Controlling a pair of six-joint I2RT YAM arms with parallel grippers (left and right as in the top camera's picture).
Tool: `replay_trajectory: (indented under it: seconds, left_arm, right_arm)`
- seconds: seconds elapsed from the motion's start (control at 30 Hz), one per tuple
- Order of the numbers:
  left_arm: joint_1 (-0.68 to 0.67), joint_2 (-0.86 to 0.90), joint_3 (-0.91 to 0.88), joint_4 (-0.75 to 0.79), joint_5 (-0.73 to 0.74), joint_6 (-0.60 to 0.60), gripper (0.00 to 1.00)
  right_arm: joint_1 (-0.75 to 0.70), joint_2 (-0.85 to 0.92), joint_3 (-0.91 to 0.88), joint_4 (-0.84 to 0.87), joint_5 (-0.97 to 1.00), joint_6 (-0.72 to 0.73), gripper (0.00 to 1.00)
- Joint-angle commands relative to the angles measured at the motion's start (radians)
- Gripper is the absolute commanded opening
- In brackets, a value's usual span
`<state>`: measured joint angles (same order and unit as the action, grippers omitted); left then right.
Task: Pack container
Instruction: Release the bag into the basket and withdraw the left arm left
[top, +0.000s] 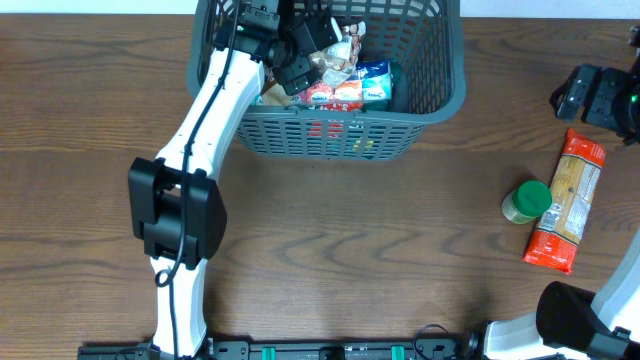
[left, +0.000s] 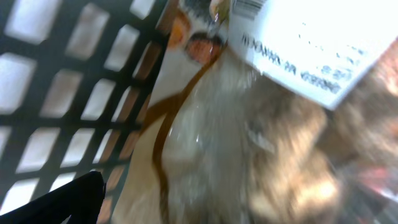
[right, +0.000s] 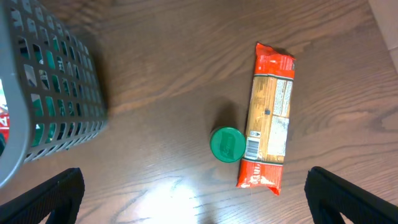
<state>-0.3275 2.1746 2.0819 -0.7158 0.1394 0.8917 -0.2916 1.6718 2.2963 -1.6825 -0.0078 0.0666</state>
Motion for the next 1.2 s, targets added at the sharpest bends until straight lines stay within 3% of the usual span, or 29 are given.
replay_trajectory:
  seconds: [0.0,0.1,0.23,0.37,0.43,0.57,0.67,0.77,0.9,1.07,1.17]
  left_arm:
    - [0.003,-0.134,0.003,-0.018,-0.127,-0.072,0.99]
    - [0.015,-0.238,0.003,-0.055,-0.223,-0.180,0.99]
    - [0.076,-0.373,0.003,-0.158,-0.243,-0.398,0.99]
    - [0.205,-0.488,0.003,-0.310,-0.242,-0.576,0.99]
    - [0.288,-0.526,0.003,-0.380,-0.242,-0.627,0.99]
    - [0.452,-0.553,0.003,-0.471,-0.237,-0.647,0.99]
    - [0.552,-0.551,-0.013,-0.486,-0.205,-0.647,0.99]
    - [0.637,-0.541,-0.042,-0.469,-0.112,-0.647,0.99]
    - [0.711,-0.504,-0.101,-0.448,-0.112,-0.647,0.99]
    - [0.750,-0.426,-0.204,-0.420,-0.082,-0.669,0.99]
    - [0.744,-0.385,-0.264,-0.390,-0.050,-0.669,0.99]
  right_arm:
    - [-0.002,0.002,0.019,0.003,0.004,-0.016,0.99]
    - [-0.002,0.002,0.020,0.014,0.003,-0.016,0.99]
    - [-0.002,0.002,0.019,0.037,0.003,-0.016,0.99]
    - [-0.002,0.002,0.020,0.112,-0.019,-0.033,0.99]
    - [-0.002,0.002,0.020,0.183,-0.141,-0.128,0.99]
    - [-0.002,0.002,0.020,0.277,-0.434,-0.251,0.99]
    - [0.004,0.002,0.020,0.280,-0.478,-0.255,0.99]
    - [0.011,0.002,0.020,0.231,-0.426,-0.243,0.99]
    - [0.015,0.002,0.014,0.111,-0.237,-0.161,0.99]
    - [0.014,0.002,0.009,0.012,0.006,-0.014,0.99]
    - [0.014,0.000,-0.011,-0.016,0.020,0.012,0.99]
